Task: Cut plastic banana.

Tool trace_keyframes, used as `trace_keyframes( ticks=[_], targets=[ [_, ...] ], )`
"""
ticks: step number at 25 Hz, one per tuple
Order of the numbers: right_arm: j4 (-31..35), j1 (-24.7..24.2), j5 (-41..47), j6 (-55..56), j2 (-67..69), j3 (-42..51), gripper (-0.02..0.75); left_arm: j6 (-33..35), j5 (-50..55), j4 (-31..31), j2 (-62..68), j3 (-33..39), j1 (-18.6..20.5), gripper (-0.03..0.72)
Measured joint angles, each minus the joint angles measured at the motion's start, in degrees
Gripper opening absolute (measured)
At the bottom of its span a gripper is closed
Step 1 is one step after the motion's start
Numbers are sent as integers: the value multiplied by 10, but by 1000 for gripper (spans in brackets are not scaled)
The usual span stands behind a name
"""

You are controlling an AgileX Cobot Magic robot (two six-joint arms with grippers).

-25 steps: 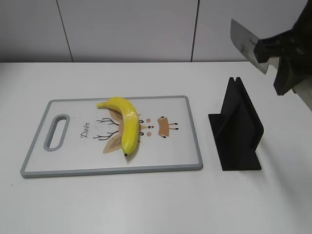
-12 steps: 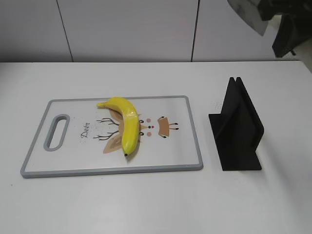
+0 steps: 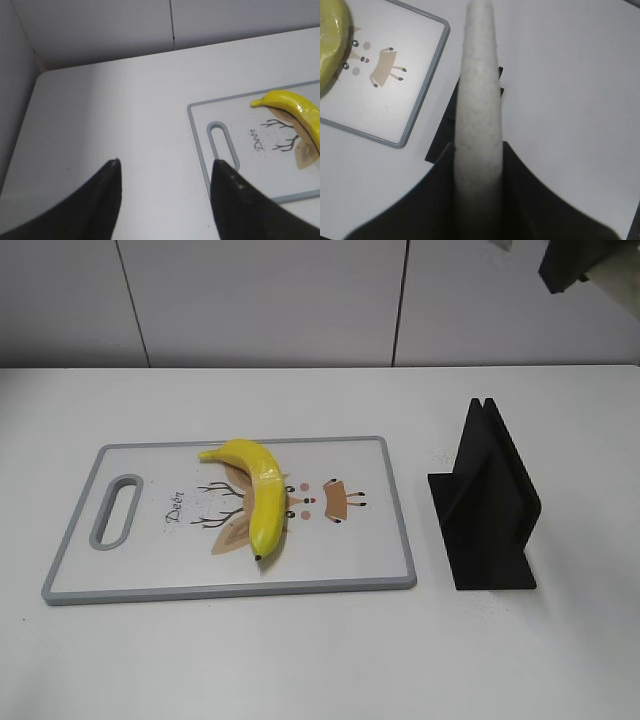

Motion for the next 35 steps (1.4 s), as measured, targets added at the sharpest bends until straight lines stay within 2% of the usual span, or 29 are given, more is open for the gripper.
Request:
trace_keyframes(
  ticks=[5,8,12,18,21,24,30,35],
  targets=[
    [8,0,1,-81,46,-46,167,42,-3,-1,133,-112,0,531],
    [32,0,1,-143,70,-61,167,91,-5,-21,196,-174,0,531],
    [92,0,1,-261,105,-69,167,191,-3,-82,277,-235,0,531],
    [135,0,-4,-464,163,-69,167,351,45,-178,391,-306,-6,531],
    [165,0,-9,-586,185,-69,167,403,62,-185,440,-334,-34,531],
    [193,0,-15,-654,207,-74,167,463,84,-183,480,-356,-76,531],
    [205,0,-26,-708,241,-98,167,527,91,-156,552,-368,-149,531],
    [234,0,-32,-738,254,-102,167,541,80,-146,605,-368,-172,531]
  ],
)
